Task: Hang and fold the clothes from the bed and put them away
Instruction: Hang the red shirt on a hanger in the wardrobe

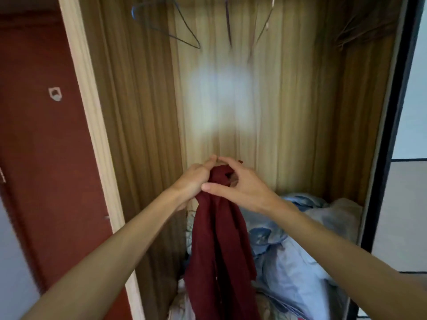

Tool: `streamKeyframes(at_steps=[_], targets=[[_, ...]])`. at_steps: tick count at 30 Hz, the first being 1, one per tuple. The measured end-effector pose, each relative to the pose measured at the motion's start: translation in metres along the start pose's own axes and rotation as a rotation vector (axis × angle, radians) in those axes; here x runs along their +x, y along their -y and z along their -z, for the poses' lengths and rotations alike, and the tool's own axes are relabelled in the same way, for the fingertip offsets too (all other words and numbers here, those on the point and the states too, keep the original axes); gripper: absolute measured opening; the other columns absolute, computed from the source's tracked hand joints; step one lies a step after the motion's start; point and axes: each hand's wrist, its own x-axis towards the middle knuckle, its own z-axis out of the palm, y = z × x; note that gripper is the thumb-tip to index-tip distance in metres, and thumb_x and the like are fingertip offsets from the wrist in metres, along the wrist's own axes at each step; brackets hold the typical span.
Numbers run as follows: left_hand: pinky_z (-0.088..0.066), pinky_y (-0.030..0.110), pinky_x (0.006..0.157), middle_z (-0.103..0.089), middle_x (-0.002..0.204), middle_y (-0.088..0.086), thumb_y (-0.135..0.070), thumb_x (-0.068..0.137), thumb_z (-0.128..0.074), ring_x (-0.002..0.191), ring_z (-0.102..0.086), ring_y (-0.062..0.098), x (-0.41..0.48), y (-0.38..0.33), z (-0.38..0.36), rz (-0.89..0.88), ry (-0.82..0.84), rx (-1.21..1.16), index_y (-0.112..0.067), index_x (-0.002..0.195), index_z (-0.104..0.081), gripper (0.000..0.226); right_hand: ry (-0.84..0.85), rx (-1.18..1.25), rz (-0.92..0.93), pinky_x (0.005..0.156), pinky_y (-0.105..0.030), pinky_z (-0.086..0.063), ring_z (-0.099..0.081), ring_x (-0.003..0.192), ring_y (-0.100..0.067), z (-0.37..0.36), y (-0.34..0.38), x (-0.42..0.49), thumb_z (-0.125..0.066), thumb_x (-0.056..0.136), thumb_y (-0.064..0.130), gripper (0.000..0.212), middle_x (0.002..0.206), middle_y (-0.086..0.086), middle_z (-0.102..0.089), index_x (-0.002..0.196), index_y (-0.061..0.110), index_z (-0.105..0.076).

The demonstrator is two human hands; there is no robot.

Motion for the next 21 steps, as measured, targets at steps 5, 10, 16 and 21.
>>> streamKeyframes(at_steps=[5,10,16,21], targets=[[-0.058,0.032,0.080,-0.076,0.083,0.004,-0.065,0.085,-0.061,0.081,-0.073,0.018,-0.003,-0.025,0.041,0.000,-0.101,0.163,-0.010,0.089,-0.073,0.056,0.000,-0.075,-0.006,0.076,-0.009,-0.050,-0.065,0.084,-0.002,0.011,0.003,0.025,-0.067,0.084,0.012,0.028,0.093,0.015,-0.070,0.109,0.022,-0.074],[-0.060,0.029,0.074,-0.077,0.086,0.009,-0.033,0.086,-0.075,0.080,-0.075,0.022,0.004,-0.051,0.101,-0.065,-0.125,0.381,-0.004,0.090,-0.077,0.030,-0.042,-0.251,-0.059,0.053,-0.010,-0.039,-0.059,0.063,-0.003,0.041,-0.017,0.051,-0.067,0.094,0.018,0.012,0.076,0.001,-0.068,0.090,0.009,-0.074],[-0.059,0.033,0.066,-0.070,0.092,0.008,-0.032,0.094,-0.066,0.082,-0.068,0.022,0.034,-0.081,0.144,0.061,-0.191,0.646,-0.005,0.096,-0.071,0.028,-0.151,-0.791,-0.205,0.087,-0.033,-0.045,-0.054,0.110,-0.029,0.093,-0.009,0.109,-0.069,0.088,0.042,0.032,0.112,-0.013,-0.062,0.109,0.019,-0.073],[-0.046,0.020,0.036,-0.061,0.050,0.002,-0.017,0.103,-0.049,0.037,-0.058,0.009,0.065,-0.096,0.132,0.150,-0.149,0.230,-0.008,0.083,-0.058,0.023,-0.241,-0.226,-0.247,0.042,-0.020,-0.047,-0.058,0.038,-0.010,0.088,0.062,0.163,-0.075,0.079,0.019,0.018,0.052,-0.005,-0.063,0.078,0.002,-0.068]])
